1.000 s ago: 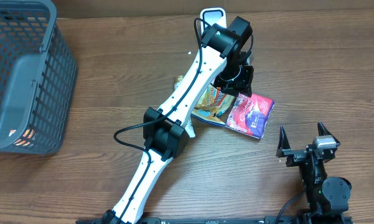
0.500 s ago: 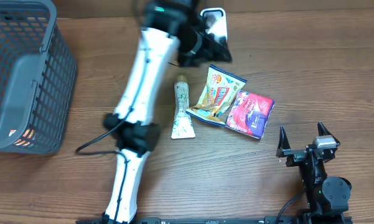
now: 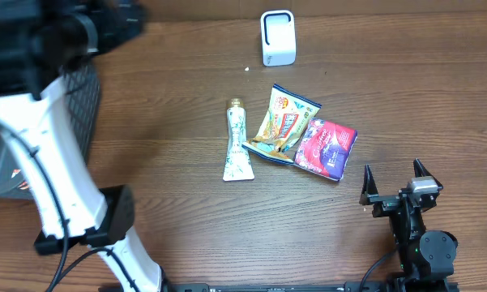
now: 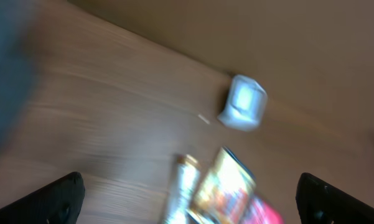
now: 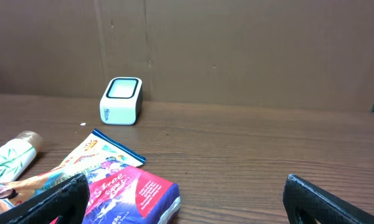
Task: Scan the item barcode
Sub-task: 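Move the left gripper back into the basket toward the orange tissue pack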
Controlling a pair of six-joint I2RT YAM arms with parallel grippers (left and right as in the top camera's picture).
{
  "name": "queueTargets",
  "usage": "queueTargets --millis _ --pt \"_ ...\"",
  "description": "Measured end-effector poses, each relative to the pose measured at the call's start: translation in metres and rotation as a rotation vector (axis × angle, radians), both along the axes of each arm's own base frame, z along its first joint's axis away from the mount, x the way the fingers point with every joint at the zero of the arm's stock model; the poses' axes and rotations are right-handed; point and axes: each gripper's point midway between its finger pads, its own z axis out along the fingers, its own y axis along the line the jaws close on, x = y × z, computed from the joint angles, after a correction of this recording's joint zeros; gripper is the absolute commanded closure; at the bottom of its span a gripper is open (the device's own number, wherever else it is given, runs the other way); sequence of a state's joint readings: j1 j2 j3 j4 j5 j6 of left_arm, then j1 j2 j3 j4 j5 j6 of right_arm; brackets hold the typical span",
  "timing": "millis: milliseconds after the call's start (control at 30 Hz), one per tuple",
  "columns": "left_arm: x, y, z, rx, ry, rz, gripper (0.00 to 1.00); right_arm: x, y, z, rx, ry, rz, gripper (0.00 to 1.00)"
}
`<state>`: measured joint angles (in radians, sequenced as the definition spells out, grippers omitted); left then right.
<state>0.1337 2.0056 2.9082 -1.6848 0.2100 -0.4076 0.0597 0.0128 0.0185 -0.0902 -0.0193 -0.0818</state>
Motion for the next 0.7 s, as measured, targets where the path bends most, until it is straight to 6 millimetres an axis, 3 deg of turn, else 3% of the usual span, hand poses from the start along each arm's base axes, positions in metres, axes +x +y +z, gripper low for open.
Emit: queueTargets --millis 167,367,500,700 --pt "-0.027 0.106 0.009 0.054 -0.007 0.359 0.0 0.0 0.0 0.0 0.0 0.0 0.0 0.0" --pt "-0.065 0.195 -0.008 0.067 0.067 0.684 0.0 0.0 0.0 0.0 0.0 0.0 0.0 0.0" --pt "-0.089 0.237 -0.038 0.068 0.185 0.899 0.0 0.0 0.0 0.0 0.0 0.0 0.0 0.0" --pt "-0.103 0.267 -0.089 0.073 0.363 1.015 0.0 0.0 0.0 0.0 0.0 -0.001 0.0 0.0"
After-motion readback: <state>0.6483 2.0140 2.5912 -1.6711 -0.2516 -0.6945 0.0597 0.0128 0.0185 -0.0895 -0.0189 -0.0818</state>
